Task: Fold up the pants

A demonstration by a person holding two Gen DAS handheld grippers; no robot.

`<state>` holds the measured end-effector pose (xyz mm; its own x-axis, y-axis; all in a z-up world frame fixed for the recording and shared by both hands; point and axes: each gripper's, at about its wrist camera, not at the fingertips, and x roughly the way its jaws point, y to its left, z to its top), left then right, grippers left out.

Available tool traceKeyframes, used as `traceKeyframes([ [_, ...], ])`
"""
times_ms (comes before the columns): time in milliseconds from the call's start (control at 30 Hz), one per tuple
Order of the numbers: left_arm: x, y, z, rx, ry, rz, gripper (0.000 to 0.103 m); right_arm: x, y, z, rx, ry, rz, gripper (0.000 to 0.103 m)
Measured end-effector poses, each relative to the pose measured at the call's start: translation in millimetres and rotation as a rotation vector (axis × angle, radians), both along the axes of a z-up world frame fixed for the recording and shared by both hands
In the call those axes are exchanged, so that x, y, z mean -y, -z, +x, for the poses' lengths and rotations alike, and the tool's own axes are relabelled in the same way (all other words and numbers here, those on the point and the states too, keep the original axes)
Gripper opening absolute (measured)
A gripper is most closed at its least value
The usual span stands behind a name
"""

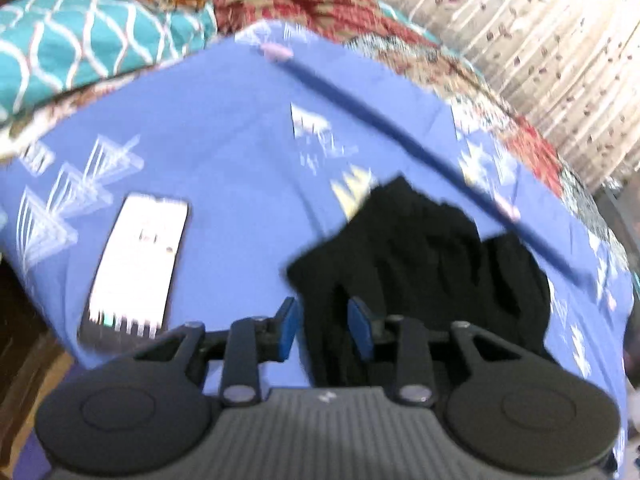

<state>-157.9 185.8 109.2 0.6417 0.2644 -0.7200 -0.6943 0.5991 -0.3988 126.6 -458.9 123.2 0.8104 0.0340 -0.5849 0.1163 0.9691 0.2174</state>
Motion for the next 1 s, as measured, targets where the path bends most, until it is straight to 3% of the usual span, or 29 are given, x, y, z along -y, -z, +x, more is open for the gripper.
traceKeyframes([
  [167,-25,-4,78,0.03,0.081,0.062,0.035,-86,-14,80,-0.048,-0.388,0.101,0.038],
  [267,-36,5,139,0.006,0.178,0.093,0.051,-157,4,140,-0.113,-0.594,0.161,0.057],
  [333,-37,19,172,-0.013,0.224,0.098,0.06,-203,23,180,-0.14,-0.677,0.147,0.076],
  [467,-60,55,235,-0.091,0.206,0.071,0.069,-278,72,252,-0.241,-0.692,0.111,0.077],
  [567,-74,79,254,-0.077,0.164,0.011,0.081,-323,102,294,-0.321,-0.694,0.134,0.076],
  [600,-74,86,259,-0.083,0.141,-0.004,0.081,-336,111,304,-0.348,-0.696,0.125,0.065],
  [633,-74,91,262,-0.091,0.126,-0.014,0.076,-349,122,316,-0.386,-0.703,0.114,0.038],
  [700,-64,102,267,-0.116,0.08,0.004,0.058,-368,129,322,-0.384,-0.71,0.069,0.015],
  [767,-52,101,266,-0.13,0.05,0.052,0.029,-376,123,330,-0.347,-0.721,0.068,0.011],
  [867,-32,95,259,-0.099,0.027,0.097,0.017,-369,87,335,-0.209,-0.687,0.105,0.009],
  [1000,-21,79,246,-0.077,0.025,0.156,0.015,-318,30,336,-0.03,-0.531,0.167,0.009],
])
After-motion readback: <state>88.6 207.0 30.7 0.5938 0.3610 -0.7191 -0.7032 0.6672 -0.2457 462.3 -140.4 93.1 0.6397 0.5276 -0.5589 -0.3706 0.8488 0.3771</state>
